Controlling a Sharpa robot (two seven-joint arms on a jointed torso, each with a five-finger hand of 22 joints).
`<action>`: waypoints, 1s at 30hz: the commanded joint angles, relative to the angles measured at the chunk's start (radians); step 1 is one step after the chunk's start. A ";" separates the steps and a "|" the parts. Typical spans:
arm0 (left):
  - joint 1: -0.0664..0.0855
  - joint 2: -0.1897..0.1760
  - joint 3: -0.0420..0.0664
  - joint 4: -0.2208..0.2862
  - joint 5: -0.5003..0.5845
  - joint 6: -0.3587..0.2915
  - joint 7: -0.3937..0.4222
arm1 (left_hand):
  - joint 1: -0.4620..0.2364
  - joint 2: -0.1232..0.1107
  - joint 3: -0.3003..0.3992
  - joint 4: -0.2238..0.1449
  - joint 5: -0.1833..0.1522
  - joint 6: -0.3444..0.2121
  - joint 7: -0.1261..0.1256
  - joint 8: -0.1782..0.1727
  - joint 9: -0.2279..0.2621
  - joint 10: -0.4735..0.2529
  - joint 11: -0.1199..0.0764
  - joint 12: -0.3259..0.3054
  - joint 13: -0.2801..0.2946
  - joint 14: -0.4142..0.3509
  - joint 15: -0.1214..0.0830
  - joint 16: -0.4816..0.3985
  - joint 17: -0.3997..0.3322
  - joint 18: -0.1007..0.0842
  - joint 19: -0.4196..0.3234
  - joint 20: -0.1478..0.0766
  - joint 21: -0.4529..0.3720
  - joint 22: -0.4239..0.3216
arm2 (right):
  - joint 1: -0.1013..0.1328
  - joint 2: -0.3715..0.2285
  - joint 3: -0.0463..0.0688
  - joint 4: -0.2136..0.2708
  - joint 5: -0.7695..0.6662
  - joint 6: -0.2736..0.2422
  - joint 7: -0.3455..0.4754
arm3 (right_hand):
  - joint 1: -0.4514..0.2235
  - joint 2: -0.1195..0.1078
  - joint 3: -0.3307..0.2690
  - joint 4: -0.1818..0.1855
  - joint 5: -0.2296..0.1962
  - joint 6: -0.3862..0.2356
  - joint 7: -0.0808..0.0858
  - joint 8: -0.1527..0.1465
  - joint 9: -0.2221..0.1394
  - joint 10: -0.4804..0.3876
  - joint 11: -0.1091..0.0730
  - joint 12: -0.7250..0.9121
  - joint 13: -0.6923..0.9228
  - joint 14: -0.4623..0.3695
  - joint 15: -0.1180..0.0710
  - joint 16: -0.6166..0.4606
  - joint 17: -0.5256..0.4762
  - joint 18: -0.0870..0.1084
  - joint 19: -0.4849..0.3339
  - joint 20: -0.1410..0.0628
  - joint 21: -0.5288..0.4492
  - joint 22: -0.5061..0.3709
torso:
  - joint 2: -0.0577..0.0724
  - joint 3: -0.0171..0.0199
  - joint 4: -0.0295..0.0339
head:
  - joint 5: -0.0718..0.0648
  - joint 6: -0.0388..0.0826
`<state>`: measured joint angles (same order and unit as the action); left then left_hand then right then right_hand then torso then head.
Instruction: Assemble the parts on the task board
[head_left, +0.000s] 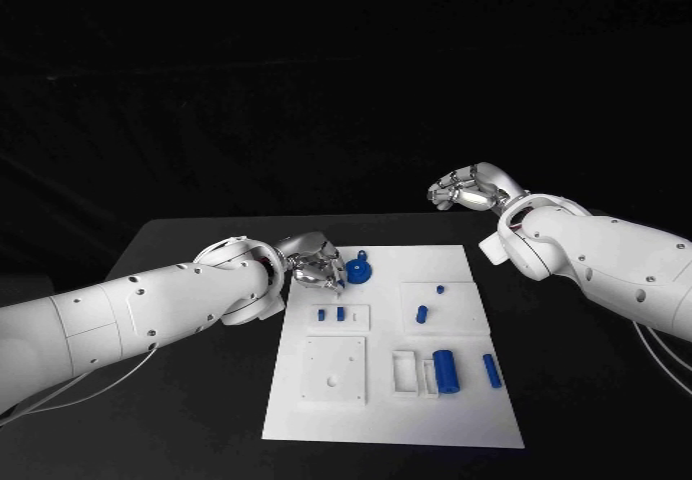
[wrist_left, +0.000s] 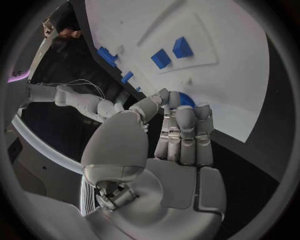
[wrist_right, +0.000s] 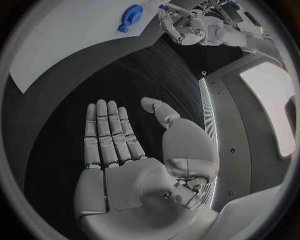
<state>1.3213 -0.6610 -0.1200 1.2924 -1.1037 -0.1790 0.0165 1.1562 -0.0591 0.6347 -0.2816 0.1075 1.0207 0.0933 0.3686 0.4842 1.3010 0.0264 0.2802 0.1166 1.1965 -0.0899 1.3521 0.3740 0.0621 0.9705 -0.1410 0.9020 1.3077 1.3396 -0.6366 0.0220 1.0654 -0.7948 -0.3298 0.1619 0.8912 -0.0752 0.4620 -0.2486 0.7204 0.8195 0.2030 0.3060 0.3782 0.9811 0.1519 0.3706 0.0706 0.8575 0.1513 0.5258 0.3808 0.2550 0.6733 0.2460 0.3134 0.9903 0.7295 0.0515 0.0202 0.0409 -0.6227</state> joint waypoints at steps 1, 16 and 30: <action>0.001 -0.010 0.000 0.005 -0.010 0.038 -0.009 | 0.000 0.003 0.003 -0.004 0.003 0.013 0.003 0.002 0.001 0.007 -0.003 -0.005 0.000 0.008 0.001 0.005 -0.002 0.017 0.006 -0.042 0.004 0.015 | 0.000 0.000 0.001 0.000 -0.001 0.011 0.011 | -0.003 0.002 -0.003 0.004 0.004 -0.008 -0.001 0.003 -0.002 -0.004 0.003 -0.004 -0.001 -0.009 -0.001 0.004 -0.001 0.007 -0.007 0.001 0.000 0.001 | 0.001 -0.0006 -0.0008 | 0.000 -0.001; 0.000 -0.013 0.000 -0.012 -0.038 0.080 -0.022 | 0.001 0.002 0.004 -0.005 0.003 0.014 0.003 0.002 0.000 0.009 -0.003 -0.009 0.001 0.009 0.001 0.007 -0.001 0.017 0.006 -0.043 0.006 0.015 | -0.001 0.001 0.001 0.002 -0.001 0.010 0.011 | -0.002 0.002 -0.003 0.003 0.004 -0.008 -0.001 0.004 -0.002 -0.004 0.003 -0.004 -0.001 -0.009 -0.001 0.005 -0.001 0.007 -0.007 0.001 0.000 0.001 | 0.001 -0.0008 -0.0007 | 0.002 -0.004; -0.002 0.004 -0.001 -0.026 -0.046 0.076 -0.018 | 0.002 0.001 0.004 -0.005 0.003 0.014 0.004 0.001 0.000 0.010 -0.003 -0.013 0.002 0.009 0.001 0.007 -0.002 0.017 0.006 -0.043 0.006 0.016 | -0.001 0.002 0.001 0.002 -0.001 0.011 0.011 | -0.002 0.002 -0.003 0.003 0.004 -0.009 -0.001 0.004 -0.002 -0.004 0.003 -0.004 -0.001 -0.009 -0.001 0.005 -0.002 0.007 -0.007 0.001 0.000 0.001 | 0.001 0.0003 -0.0021 | 0.001 -0.005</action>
<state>1.3199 -0.6600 -0.1210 1.2644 -1.1413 -0.1160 -0.0052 1.1514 -0.0647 0.6356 -0.2854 0.1072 1.0244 0.0900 0.3650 0.4830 1.3045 0.0229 0.2746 0.1192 1.1965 -0.0897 1.3556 0.3740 0.0631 0.9705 -0.1406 0.9020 1.3074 1.3388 -0.6355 0.0219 1.0666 -0.7948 -0.3294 0.1624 0.8912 -0.0752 0.4620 -0.2487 0.7203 0.8195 0.2030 0.3060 0.3775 0.9811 0.1519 0.3706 0.0706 0.8575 0.1512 0.5258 0.3811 0.2550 0.6733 0.2460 0.3134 0.9901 0.7308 0.0513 0.0185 0.0418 -0.6276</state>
